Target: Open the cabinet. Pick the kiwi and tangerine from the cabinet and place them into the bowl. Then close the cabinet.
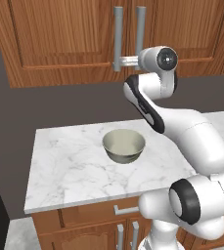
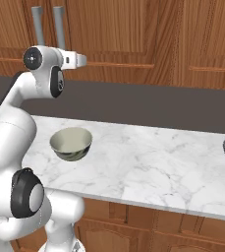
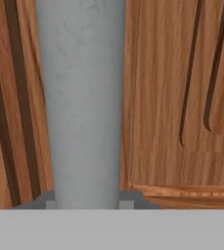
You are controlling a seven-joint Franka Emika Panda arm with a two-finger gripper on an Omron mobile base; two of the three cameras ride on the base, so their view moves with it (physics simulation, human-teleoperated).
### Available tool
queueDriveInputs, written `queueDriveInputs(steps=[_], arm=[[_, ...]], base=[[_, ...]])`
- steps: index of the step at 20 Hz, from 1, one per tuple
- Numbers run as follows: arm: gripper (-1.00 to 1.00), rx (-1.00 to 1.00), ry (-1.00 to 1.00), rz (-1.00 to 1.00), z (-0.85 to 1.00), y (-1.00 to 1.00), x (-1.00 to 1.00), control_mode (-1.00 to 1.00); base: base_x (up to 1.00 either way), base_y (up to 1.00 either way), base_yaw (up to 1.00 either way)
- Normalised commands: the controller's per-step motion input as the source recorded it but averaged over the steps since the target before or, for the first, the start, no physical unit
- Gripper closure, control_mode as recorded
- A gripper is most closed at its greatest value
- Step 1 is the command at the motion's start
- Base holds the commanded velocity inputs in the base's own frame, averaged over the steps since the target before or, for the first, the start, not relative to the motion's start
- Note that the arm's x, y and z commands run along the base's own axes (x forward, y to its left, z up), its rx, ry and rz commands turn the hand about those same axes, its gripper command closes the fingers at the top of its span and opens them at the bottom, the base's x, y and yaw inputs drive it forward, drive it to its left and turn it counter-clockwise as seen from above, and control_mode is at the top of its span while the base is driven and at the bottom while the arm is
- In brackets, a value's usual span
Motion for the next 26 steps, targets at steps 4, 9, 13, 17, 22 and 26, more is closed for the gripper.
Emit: queueDriveInputs(steps=[4, 9, 13, 17, 22, 26], arm=[[1.00, 0.01, 0.00, 0.00, 0.01, -0.03, -0.02, -1.00], [1.00, 0.05, 0.00, 0.00, 0.14, -0.44, -0.31, -1.00], [1.00, 0.05, 0.00, -0.02, 0.15, -0.73, -0.46, -1.00], [1.00, 0.05, 0.00, -0.07, 0.16, -0.91, -0.53, -1.00], [1.00, 0.06, 0.00, -0.07, 0.14, -1.00, -0.60, -1.00], [1.00, 0.09, 0.00, -0.07, 0.19, -1.00, -0.69, -1.00]], base=[[0.00, 0.00, 0.00], [0.00, 0.00, 0.00], [0.00, 0.00, 0.00], [0.00, 0.00, 0.00], [0.00, 0.00, 0.00], [0.00, 0.00, 0.00]])
